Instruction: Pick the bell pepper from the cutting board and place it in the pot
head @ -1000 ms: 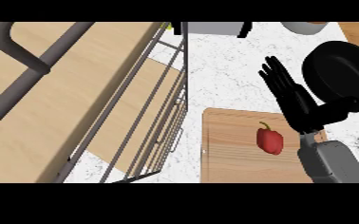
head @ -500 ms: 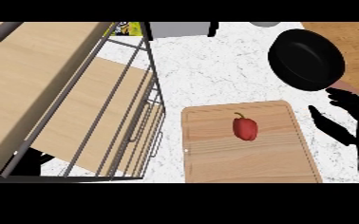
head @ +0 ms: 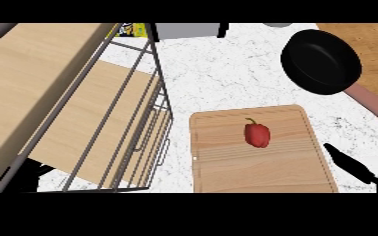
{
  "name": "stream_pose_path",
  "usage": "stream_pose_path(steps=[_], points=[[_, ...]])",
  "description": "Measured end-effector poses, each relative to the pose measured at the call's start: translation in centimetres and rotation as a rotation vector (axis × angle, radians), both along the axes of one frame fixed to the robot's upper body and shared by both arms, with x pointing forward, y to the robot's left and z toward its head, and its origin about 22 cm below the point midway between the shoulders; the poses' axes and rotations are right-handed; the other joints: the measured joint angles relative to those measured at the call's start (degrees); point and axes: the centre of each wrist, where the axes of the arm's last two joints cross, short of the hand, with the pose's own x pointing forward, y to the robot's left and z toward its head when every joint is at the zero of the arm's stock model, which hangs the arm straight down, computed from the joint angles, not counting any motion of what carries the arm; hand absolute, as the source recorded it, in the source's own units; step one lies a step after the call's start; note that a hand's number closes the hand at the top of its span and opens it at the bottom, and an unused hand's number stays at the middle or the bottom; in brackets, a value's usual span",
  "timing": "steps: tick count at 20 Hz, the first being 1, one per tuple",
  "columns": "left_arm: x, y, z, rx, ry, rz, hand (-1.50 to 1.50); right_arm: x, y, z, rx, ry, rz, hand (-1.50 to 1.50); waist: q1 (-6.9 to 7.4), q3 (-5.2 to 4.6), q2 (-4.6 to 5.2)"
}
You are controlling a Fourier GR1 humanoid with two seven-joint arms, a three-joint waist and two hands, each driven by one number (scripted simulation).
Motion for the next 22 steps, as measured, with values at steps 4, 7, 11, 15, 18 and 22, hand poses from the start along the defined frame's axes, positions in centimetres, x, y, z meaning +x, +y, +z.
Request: stream_pose_path(steps=[4, 7, 11, 15, 18, 22], points=[[0.3, -0.1, 0.8, 0.062, -0.017, -0.074, 0.0, -2.1, 1.3, -0.6, -0.024, 0.08, -0.019, -1.5, 1.44, 0.1, 0.48], [0.8, 0.1, 1.4, 0.121, -0.034, -0.123, 0.0, -2.7, 2.4, -0.5, -0.023, 0.16, -0.03, -1.5, 3.0, 0.11, 0.93], [1.5, -0.2, 1.9, 0.143, -0.046, -0.171, 0.0, -2.9, 3.2, 0.1, -0.025, 0.33, -0.049, -1.5, 4.91, -0.1, 1.45], [2.1, -0.3, 2.1, 0.163, -0.049, -0.205, 0.0, -2.7, 4.3, 1.1, -0.024, 0.541, -0.089, -1.5, 6.36, -0.24, 1.64], [2.5, -0.4, 2.2, 0.174, -0.051, -0.229, 0.0, -1.8, 6.1, 2.3, -0.006, 0.675, -0.113, -1.5, 7.48, -0.13, 1.73], [3.1, -0.6, 2.2, 0.186, -0.044, -0.243, 0.0, 0.1, 9.2, 4.8, 0.01, 0.782, -0.108, -1.5, 8.29, 0.25, 1.73]])
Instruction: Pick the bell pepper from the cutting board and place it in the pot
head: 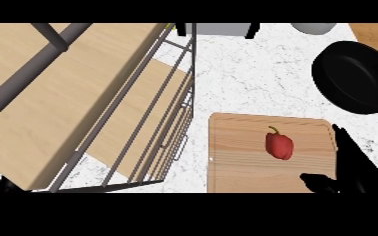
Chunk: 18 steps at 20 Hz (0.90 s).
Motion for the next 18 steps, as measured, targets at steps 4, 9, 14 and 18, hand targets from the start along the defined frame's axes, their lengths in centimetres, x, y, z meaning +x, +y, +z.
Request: stream_pose_path(steps=[4, 9, 14, 18], points=[[0.3, 0.1, 0.0, 0.005, 0.01, -0.001, 0.0, 1.8, 2.9, 1.8, 0.015, 0.04, 0.04, -1.5, 0.32, 0.31, -0.14], [0.4, 0.2, 0.0, 0.016, 0.019, 0.001, 0.0, 3.6, 4.8, 2.5, 0.003, 0.082, 0.055, -1.5, 0.28, 0.46, -0.28], [0.4, 0.5, 0.1, 0.022, 0.028, 0.013, 0.0, 5.4, 5.9, 2.3, -0.009, 0.127, 0.06, -1.5, -0.03, 0.63, -0.35], [0.2, 0.7, 0.0, 0.026, 0.024, 0.023, 0.0, 6.7, 6.7, 2.0, -0.008, 0.165, 0.06, -1.5, -0.19, 0.69, -0.44]])
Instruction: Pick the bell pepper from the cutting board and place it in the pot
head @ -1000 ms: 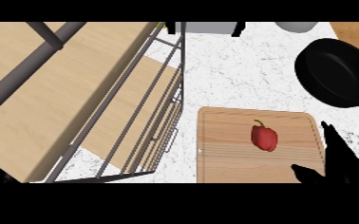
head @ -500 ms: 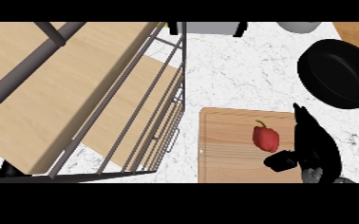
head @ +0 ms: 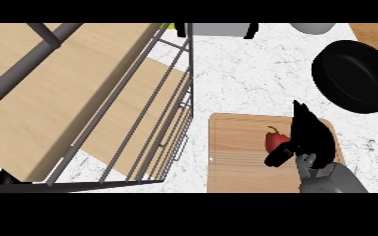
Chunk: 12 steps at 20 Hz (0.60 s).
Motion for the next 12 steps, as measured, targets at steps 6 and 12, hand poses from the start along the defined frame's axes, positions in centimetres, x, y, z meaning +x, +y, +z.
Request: stream_pose_path(steps=[6, 12], points=[[-0.2, 0.2, -0.4, 0.004, -0.013, 0.012, 0.0, 1.4, 0.7, -0.8, -0.002, 0.039, -0.019, -1.5, -0.53, 0.09, -0.12], [-0.4, 0.3, -0.4, 0.001, -0.013, 0.015, 0.0, 2.5, 0.9, -1.7, -0.023, 0.07, -0.034, -1.5, -0.81, 0.15, -0.19]])
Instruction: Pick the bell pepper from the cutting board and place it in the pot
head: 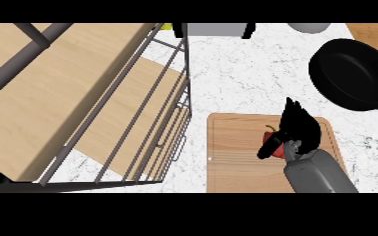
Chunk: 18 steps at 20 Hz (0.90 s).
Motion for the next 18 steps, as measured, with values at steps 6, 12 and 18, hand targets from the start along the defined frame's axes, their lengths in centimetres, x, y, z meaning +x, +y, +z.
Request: stream_pose_path(steps=[6, 12, 18], points=[[-0.2, 0.1, 0.2, 0.0, 0.006, 0.008, 0.0, 0.0, 0.0, -1.4, 0.006, 0.031, -0.006, -1.5, -0.17, -0.12, -0.1], [0.0, 0.0, 0.2, -0.005, 0.011, 0.003, 0.0, 0.7, 0.2, -1.3, 0.001, 0.037, 0.035, 1.5, -0.22, -0.15, -0.1], [0.0, 0.0, -0.2, 0.006, 0.003, 0.007, 0.0, 1.0, 0.7, -1.5, -0.019, 0.03, 0.055, 1.5, -0.28, -0.01, -0.25]])
